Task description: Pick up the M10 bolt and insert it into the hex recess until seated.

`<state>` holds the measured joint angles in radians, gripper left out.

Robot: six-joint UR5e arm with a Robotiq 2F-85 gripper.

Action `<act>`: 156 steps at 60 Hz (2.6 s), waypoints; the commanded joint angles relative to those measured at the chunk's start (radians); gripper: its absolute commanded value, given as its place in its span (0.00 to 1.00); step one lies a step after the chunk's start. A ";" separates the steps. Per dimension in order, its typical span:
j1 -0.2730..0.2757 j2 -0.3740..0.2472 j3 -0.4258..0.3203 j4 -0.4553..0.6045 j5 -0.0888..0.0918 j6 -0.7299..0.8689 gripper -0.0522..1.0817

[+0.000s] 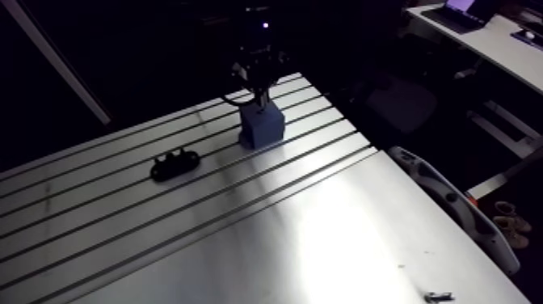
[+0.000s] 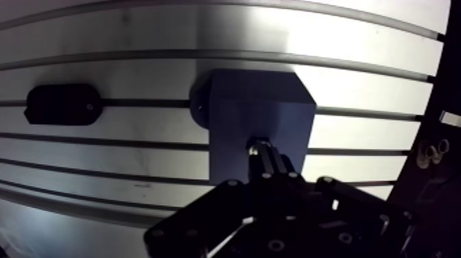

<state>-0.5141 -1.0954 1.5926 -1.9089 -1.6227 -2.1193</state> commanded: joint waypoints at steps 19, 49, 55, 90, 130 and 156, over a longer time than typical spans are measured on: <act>0.002 0.006 -0.003 0.000 0.001 0.000 1.00; 0.002 0.007 0.000 0.001 0.001 0.000 1.00; 0.002 0.007 0.000 0.000 0.001 0.000 1.00; 0.002 0.007 0.002 0.000 0.001 0.000 1.00; 0.002 0.007 0.011 -0.002 -0.003 0.000 1.00; 0.002 0.009 0.013 -0.002 -0.003 0.000 1.00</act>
<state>-0.5125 -1.0876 1.6048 -1.9106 -1.6253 -2.1193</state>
